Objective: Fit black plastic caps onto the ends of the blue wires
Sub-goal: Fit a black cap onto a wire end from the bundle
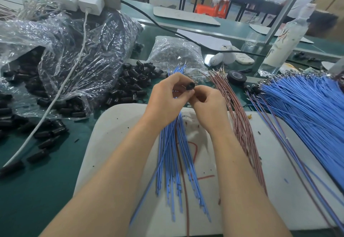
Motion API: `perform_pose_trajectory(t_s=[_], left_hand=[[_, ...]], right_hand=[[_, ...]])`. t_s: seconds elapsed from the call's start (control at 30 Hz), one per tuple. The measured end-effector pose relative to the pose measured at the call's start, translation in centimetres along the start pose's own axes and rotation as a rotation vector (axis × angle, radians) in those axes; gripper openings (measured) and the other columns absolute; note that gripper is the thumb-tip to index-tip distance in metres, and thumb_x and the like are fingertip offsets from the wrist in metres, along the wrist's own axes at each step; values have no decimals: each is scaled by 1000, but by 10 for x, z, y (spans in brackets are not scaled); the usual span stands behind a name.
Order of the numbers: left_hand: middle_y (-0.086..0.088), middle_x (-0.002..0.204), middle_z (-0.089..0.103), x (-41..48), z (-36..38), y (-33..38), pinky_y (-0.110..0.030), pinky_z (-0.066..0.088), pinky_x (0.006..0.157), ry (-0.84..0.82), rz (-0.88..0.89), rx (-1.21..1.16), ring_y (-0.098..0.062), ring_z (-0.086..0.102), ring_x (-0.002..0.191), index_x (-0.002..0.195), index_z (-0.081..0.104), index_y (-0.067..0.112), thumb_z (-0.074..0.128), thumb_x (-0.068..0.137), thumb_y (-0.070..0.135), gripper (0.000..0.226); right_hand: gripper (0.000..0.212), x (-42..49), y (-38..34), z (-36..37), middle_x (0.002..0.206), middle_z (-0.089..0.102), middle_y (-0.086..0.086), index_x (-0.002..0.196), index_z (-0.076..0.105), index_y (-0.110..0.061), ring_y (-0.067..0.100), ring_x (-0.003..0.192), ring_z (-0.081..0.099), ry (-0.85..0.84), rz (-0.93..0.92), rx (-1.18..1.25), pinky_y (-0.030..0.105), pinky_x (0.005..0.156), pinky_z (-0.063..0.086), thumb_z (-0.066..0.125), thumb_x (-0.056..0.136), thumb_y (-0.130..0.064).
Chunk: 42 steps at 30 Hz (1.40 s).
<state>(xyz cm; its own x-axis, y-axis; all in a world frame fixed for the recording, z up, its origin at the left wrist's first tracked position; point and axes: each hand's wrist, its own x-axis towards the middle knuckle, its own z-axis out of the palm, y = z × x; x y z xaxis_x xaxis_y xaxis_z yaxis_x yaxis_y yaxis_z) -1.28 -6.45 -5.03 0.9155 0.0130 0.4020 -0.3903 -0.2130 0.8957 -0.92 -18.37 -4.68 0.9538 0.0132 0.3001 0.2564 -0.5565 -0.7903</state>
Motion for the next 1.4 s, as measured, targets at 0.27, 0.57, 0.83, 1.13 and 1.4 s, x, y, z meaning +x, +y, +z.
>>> perform_pose_trajectory(t_s=[0.27, 0.57, 0.83, 1.13, 1.4], left_hand=[[7, 84, 68, -2, 1, -3, -28, 54, 85, 0, 4, -1, -10, 67, 84, 87, 62, 26, 66, 83, 0, 26], [9, 84, 66, -2, 0, -4, -20, 53, 82, 3, 0, 27, -5, 65, 83, 88, 62, 23, 65, 84, 1, 22], [7, 83, 66, -2, 0, -6, -23, 54, 80, 2, -2, 70, -10, 65, 82, 90, 65, 16, 66, 83, 2, 16], [2, 85, 67, -1, -1, -2, -33, 55, 85, 6, -44, -81, -14, 66, 83, 83, 62, 25, 66, 82, 0, 26], [3, 83, 69, -3, 0, 4, -31, 55, 85, 16, -39, -147, -11, 66, 81, 79, 65, 26, 67, 80, -3, 29]], right_hand=[[12, -2, 3, 7, 72, 64, -4, 88, 72, -11, 12, 73, 60, 98, -14, -24, 11, 66, 42, 61, 86, -6], [11, -3, 2, 8, 76, 67, 1, 90, 72, -8, 16, 76, 62, 120, -7, -44, 21, 73, 45, 62, 85, -4], [10, -4, 2, 8, 73, 62, -6, 90, 72, -7, 9, 71, 59, 142, -42, -47, 10, 68, 43, 63, 85, -5], [10, -4, 2, 10, 74, 66, -2, 87, 69, -9, 11, 70, 60, 159, -31, 40, 19, 69, 46, 62, 86, -3], [7, -5, 2, 13, 72, 65, -1, 87, 67, -7, 10, 67, 56, 184, -29, 106, 23, 67, 46, 61, 86, -3]])
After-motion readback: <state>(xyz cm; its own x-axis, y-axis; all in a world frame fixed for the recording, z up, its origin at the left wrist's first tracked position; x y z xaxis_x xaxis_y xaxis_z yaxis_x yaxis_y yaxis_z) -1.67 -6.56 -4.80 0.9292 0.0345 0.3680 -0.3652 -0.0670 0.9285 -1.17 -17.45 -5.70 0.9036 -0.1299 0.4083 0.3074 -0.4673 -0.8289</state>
